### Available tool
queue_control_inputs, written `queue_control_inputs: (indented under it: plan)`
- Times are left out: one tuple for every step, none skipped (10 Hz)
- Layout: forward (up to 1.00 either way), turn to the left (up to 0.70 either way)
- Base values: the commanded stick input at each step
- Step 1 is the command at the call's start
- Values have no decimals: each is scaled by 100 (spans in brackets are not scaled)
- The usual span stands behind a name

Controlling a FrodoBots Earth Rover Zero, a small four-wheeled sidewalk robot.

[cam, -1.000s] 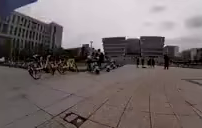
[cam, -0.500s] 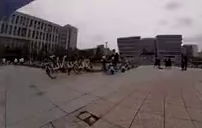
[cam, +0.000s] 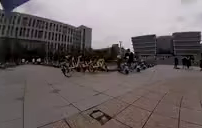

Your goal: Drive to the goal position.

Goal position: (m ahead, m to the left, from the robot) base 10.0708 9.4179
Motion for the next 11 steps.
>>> queue_control_inputs:
  plan:
    - [0,60]
    - [0,60]
    - [0,60]
    - [0,60]
    - [0,0]
    - [0,0]
    - [0,0]
    - [0,0]
    - [0,0]
    - [0,0]
    - [0,0]
